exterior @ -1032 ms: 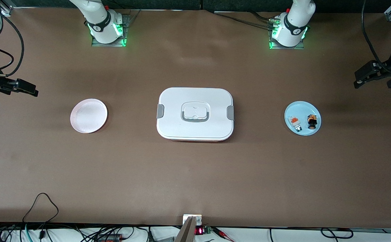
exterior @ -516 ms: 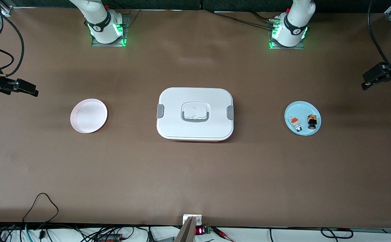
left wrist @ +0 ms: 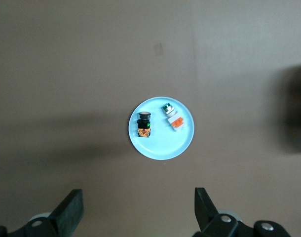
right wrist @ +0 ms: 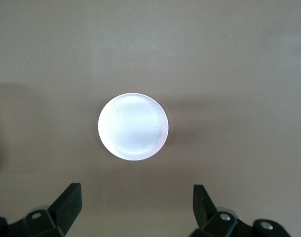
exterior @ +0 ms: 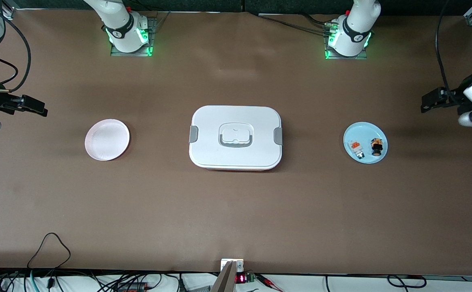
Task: Transfer orange switch to right arm and place
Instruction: 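Lower the left gripper over the black-capped switch on the blue plate, then close the left gripper on the black-capped orange switch, then lift the switch with the left gripper while the right gripper approaches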
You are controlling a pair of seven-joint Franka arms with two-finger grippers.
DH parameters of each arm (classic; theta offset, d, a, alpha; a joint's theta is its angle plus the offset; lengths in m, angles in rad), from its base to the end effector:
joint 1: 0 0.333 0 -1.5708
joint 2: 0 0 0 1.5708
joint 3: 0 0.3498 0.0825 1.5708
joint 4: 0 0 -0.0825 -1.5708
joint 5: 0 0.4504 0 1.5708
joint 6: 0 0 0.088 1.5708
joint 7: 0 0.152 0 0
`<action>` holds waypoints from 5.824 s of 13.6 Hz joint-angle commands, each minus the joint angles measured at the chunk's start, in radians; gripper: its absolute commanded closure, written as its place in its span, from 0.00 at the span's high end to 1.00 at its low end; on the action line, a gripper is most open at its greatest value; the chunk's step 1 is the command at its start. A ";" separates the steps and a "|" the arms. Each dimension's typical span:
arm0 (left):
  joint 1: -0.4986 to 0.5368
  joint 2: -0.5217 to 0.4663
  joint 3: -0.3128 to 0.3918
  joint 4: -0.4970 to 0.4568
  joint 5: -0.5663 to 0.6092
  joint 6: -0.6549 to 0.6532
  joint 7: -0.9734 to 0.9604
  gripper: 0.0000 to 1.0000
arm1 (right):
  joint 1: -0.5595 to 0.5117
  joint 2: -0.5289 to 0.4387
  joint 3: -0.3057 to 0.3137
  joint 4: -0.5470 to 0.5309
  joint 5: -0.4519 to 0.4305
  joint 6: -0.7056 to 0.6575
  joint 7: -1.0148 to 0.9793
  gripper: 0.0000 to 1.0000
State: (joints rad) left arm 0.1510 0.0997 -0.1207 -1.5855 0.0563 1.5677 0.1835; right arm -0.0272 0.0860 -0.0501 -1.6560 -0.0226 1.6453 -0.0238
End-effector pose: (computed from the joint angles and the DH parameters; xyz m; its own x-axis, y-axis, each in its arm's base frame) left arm 0.6426 0.0309 0.5427 0.9806 -0.1533 -0.1226 -0.1571 -0.9873 -0.0219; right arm 0.6409 -0.0520 0.5193 0.9939 -0.0517 -0.0971 -0.0495 -0.9985 0.0243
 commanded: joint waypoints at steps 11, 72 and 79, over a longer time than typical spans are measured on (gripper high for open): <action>0.076 0.092 0.001 -0.393 0.011 0.412 0.833 0.98 | -0.005 -0.008 -0.007 0.004 0.128 -0.007 -0.028 1.00; 0.121 0.163 -0.377 -0.354 -1.183 0.845 1.556 0.00 | 0.006 0.079 0.059 -0.042 0.878 -0.105 -0.051 1.00; -0.054 0.241 -0.461 -0.068 -1.547 0.859 1.280 0.00 | 0.004 0.141 0.288 -0.038 1.237 0.210 -0.096 1.00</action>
State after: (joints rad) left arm 0.1573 0.2686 -0.5815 -1.7600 -1.4213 2.4282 1.5107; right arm -0.0146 0.2316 0.1937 -1.6980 1.1222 1.7922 -0.1278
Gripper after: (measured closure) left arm 0.220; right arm 0.000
